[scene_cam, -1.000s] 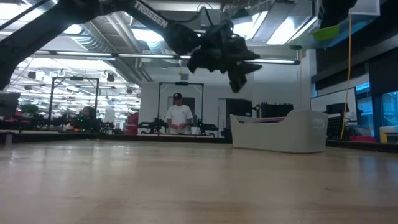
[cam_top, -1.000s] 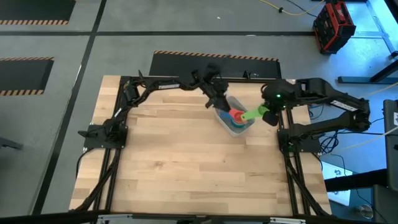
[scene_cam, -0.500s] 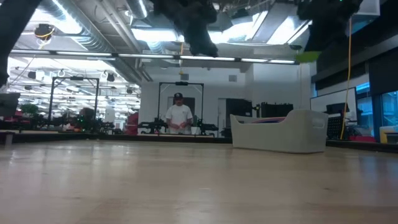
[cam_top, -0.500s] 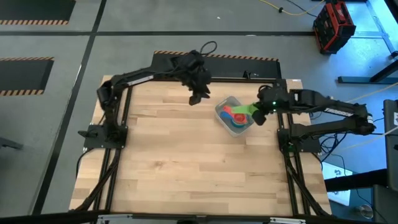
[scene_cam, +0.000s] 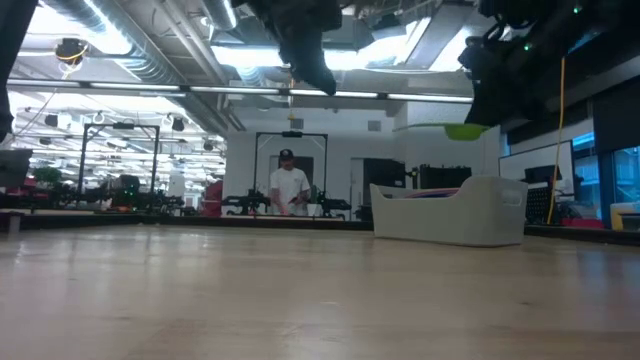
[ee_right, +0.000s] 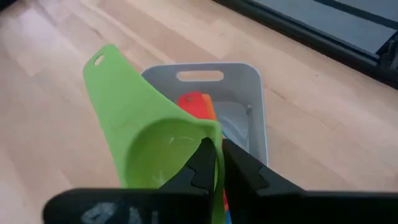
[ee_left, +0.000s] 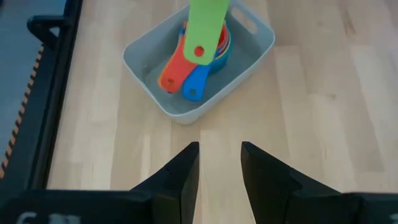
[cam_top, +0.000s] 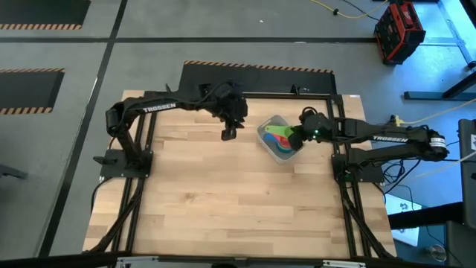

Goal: Nest measuring cups in basket
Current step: Stack the green measuring cup on top of the red measuring cup in the bin

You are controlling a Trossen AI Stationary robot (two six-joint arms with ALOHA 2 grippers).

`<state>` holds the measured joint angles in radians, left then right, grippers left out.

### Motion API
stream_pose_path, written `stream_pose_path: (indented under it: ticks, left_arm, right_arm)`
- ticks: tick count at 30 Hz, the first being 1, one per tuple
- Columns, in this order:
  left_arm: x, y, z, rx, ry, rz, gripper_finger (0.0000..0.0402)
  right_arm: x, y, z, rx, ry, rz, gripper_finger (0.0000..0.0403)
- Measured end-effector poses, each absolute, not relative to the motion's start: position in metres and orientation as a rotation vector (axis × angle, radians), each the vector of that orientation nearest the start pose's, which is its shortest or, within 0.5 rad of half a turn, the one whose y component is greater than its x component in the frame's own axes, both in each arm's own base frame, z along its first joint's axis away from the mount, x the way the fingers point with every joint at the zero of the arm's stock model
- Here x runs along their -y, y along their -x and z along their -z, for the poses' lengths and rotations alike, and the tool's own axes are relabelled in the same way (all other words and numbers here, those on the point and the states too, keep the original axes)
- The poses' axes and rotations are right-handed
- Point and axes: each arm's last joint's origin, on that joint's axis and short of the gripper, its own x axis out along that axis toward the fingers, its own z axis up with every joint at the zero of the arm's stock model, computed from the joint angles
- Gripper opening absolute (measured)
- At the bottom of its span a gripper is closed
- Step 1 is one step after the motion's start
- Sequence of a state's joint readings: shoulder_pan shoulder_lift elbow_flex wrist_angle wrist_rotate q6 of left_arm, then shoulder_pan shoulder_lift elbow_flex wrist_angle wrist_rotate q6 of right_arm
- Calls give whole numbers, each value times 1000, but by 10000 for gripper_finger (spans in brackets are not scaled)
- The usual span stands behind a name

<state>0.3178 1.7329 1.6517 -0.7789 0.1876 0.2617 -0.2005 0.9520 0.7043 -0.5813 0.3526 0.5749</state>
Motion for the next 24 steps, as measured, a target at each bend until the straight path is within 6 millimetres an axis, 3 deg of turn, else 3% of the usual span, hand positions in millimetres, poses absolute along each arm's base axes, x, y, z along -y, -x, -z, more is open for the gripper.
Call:
stream_pose_path:
  ticks: [8,18,24]
  left_arm:
    - [-100,-364,-305,-844,-37,-3,111]
    - [-91,-367,-297,-842,-47,20,112]
    - [-88,-367,-297,-841,-50,28,112]
  right_arm:
    - [46,-177,-221,-632,-539,788,25]
    - [46,-172,-187,-580,-585,825,25]
    - [46,-171,-184,-575,-576,835,26]
